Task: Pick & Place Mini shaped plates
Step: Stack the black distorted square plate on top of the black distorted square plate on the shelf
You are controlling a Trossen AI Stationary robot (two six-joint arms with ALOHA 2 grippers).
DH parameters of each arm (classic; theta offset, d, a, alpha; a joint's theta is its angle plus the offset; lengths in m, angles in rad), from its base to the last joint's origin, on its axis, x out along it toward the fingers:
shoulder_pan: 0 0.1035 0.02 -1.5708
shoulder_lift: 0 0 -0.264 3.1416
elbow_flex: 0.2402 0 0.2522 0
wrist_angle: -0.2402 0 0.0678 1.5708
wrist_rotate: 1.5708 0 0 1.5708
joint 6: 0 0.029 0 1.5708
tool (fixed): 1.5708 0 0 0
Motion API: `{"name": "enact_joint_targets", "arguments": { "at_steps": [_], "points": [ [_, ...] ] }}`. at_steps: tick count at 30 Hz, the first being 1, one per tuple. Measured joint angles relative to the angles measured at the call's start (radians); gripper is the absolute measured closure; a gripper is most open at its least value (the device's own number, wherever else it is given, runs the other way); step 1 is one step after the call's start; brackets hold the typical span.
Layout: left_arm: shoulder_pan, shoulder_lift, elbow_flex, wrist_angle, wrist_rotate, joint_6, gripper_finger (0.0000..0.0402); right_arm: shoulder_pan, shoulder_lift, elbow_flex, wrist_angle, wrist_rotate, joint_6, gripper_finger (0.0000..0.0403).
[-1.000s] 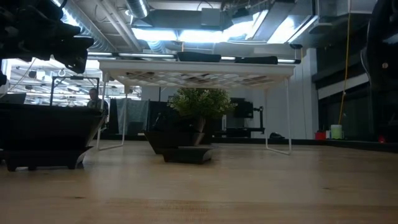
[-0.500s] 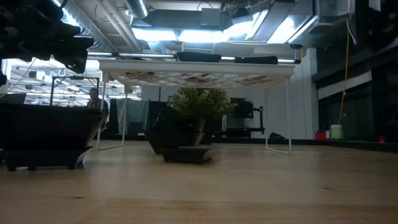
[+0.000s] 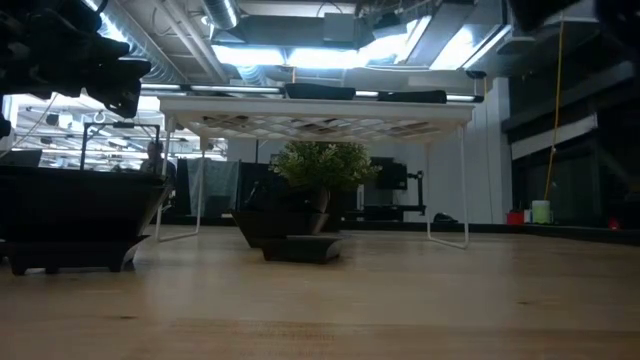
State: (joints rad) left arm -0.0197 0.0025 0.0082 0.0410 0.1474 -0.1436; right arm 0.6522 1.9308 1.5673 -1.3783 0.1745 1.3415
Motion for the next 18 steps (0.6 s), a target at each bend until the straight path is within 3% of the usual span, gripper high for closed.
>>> {"name": "enact_joint_targets", "arguments": {
  "at_steps": [9,18],
  "points": [
    [0.0,0.0,0.0,0.0,0.0,0.0,0.0258,-0.044,0.0,0.068,0.099,0.167,-0.287,0.0396],
    [0.0,0.0,0.0,0.0,0.0,0.0,0.0258,-0.096,0.0,0.084,0.303,0.175,-0.591,0.0396]
  ]
}}
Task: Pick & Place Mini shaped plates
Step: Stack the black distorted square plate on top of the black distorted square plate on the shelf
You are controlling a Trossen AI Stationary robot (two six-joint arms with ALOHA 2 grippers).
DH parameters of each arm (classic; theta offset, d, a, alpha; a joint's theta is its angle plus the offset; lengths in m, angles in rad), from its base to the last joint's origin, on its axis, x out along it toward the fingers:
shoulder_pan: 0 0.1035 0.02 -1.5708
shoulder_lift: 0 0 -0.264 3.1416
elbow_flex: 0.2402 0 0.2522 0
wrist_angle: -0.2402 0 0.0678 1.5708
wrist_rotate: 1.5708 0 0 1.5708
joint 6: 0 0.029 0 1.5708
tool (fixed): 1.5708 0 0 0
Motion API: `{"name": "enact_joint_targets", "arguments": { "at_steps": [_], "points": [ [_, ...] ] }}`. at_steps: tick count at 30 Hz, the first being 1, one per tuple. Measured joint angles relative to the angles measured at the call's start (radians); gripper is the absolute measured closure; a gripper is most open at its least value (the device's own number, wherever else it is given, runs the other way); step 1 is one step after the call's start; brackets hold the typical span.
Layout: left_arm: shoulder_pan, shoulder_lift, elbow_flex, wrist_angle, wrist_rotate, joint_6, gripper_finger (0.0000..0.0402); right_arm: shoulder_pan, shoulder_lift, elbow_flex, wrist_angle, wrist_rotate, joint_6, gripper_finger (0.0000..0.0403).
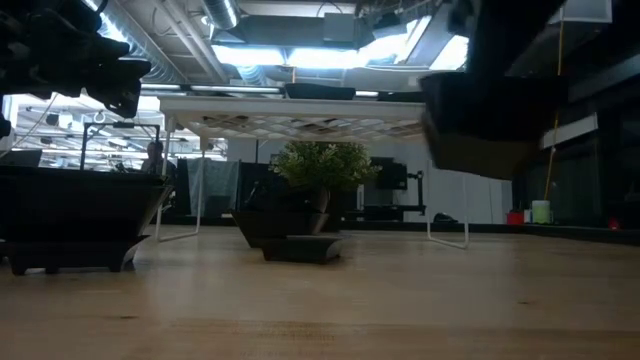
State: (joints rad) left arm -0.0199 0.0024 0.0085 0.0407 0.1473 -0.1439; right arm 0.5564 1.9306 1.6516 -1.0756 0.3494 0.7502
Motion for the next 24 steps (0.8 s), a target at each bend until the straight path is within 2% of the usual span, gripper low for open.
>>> {"name": "enact_joint_targets", "arguments": {
  "at_steps": [24],
  "points": [
    [0.0,0.0,0.0,0.0,0.0,0.0,0.0258,-0.117,0.0,0.009,0.254,-0.002,-0.627,0.0395]
  ]
}}
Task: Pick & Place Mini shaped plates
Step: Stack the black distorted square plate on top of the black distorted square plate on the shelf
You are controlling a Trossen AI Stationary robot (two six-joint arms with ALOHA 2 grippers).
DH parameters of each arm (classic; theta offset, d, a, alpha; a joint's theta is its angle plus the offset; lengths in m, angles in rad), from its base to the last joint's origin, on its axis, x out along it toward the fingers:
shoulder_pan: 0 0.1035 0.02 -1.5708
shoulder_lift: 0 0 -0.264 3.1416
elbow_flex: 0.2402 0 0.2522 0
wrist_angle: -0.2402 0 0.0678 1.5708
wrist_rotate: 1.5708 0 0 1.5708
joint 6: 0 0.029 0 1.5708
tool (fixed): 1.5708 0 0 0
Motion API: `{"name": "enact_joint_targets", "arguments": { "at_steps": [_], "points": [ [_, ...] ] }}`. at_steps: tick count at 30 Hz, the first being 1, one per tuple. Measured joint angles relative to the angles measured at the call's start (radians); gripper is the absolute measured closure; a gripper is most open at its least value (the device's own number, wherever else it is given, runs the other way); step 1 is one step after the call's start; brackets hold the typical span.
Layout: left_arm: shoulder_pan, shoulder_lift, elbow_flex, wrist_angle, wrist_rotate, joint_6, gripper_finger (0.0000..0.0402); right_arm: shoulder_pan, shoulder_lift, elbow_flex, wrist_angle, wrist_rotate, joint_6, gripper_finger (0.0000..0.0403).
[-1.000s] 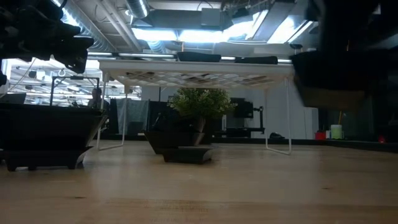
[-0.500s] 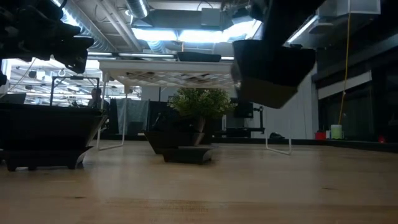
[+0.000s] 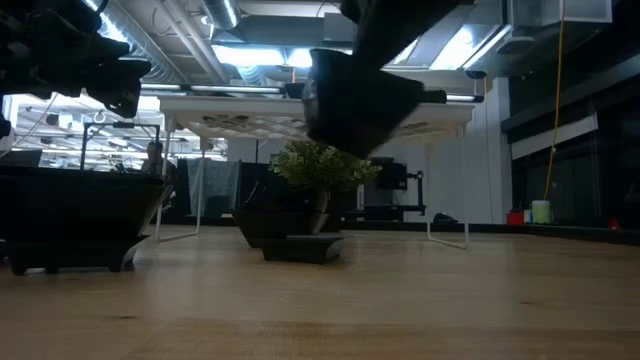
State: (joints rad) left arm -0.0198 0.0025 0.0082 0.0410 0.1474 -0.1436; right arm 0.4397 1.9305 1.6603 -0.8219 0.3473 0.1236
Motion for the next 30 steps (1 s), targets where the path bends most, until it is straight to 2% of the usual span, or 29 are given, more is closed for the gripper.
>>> {"name": "enact_joint_targets", "arguments": {
  "at_steps": [19,26,30],
  "points": [
    [0.0,0.0,0.0,0.0,0.0,0.0,0.0258,-0.087,0.0,0.254,-0.043,0.002,-0.308,0.0395],
    [0.0,0.0,0.0,0.0,0.0,0.0,0.0258,-0.126,0.0,0.306,-0.07,0.08,-0.424,0.0395],
    [0.0,0.0,0.0,0.0,0.0,0.0,0.0258,-0.16,0.0,0.313,-0.129,0.088,-0.465,0.0395]
  ]
}}
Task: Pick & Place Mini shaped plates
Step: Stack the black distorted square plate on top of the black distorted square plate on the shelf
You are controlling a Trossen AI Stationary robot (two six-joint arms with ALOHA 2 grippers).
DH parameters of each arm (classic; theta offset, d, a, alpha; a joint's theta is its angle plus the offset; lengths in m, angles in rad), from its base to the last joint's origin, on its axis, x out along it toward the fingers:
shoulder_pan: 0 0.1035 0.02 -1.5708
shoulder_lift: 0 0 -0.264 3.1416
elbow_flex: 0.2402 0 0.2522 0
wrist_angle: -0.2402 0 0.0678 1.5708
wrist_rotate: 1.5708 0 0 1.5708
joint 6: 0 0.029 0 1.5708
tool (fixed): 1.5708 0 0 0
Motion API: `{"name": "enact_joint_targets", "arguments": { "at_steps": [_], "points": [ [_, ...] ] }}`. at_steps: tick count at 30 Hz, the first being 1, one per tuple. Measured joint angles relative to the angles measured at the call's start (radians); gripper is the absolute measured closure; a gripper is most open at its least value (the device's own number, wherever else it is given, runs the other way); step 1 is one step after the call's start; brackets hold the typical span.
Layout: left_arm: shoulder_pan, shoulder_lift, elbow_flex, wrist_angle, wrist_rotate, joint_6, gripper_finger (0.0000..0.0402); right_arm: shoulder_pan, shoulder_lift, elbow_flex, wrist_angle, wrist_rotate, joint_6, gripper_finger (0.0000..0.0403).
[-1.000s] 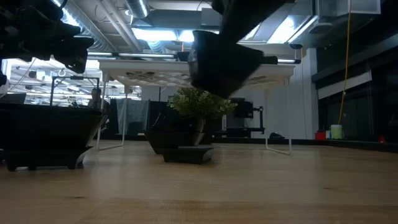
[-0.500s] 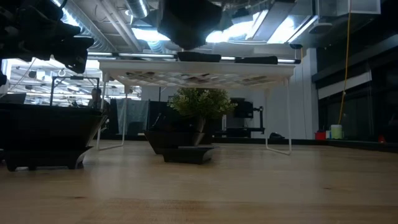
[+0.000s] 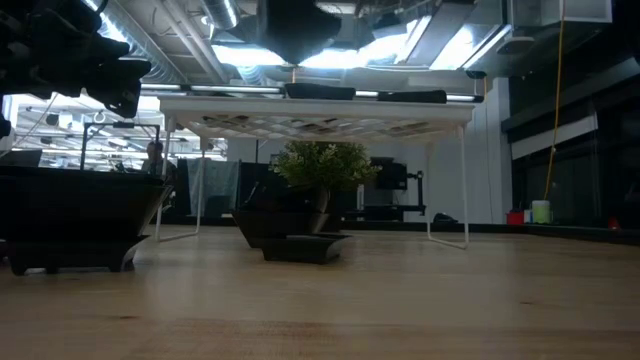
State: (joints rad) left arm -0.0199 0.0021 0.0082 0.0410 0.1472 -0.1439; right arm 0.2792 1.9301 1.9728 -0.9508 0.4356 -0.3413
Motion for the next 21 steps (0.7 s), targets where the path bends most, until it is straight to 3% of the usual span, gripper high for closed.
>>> {"name": "enact_joint_targets", "arguments": {
  "at_steps": [10,21],
  "points": [
    [0.0,0.0,0.0,0.0,0.0,0.0,0.0258,-0.083,0.0,0.0,-0.106,0.069,-0.067,0.0395],
    [0.0,0.0,0.0,0.0,0.0,0.0,0.0258,-0.153,0.0,-0.001,-0.135,-0.013,-0.034,0.0395]
  ]
}}
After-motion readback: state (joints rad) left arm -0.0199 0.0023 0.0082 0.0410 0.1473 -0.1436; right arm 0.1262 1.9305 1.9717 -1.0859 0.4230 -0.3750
